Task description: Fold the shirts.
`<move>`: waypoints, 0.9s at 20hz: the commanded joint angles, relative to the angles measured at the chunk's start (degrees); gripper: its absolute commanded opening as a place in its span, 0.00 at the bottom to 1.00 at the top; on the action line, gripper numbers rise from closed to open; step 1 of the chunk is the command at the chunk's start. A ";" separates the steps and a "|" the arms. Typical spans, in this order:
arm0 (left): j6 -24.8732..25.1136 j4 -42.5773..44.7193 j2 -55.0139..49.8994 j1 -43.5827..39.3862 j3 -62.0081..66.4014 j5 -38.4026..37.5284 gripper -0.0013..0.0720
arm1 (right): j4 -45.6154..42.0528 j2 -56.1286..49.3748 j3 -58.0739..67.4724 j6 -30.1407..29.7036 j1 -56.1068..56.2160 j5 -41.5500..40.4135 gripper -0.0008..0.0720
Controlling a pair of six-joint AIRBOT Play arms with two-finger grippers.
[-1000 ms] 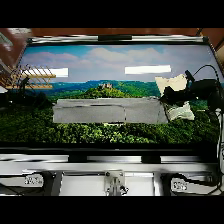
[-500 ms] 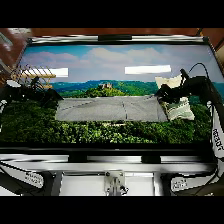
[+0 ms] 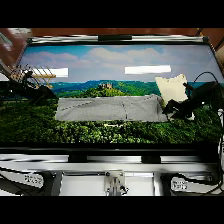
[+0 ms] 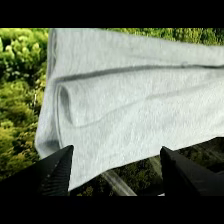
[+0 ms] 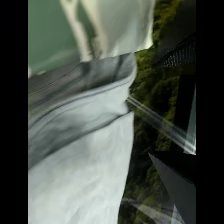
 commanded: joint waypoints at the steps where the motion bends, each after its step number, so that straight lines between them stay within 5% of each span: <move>1: -0.02 1.75 2.56 -0.02 0.17 -2.29 0.90 | 6.58 2.89 -9.09 -2.86 -0.90 8.59 0.87; 4: -0.02 1.70 2.91 -0.37 0.17 -2.27 0.89 | 9.16 2.86 -8.79 -6.38 2.95 16.46 0.87; 9: -0.02 1.70 2.91 -0.96 0.17 -2.21 0.89 | 1.90 2.86 -8.57 -3.06 8.96 29.64 0.87; 13: -0.02 1.49 2.89 -1.07 0.17 -0.76 0.89 | -6.05 2.86 -6.71 -0.33 9.07 28.46 0.87; 18: -0.22 1.27 2.89 -1.09 0.17 -0.37 0.89 | -3.80 -0.24 -6.67 -0.35 9.11 29.46 0.89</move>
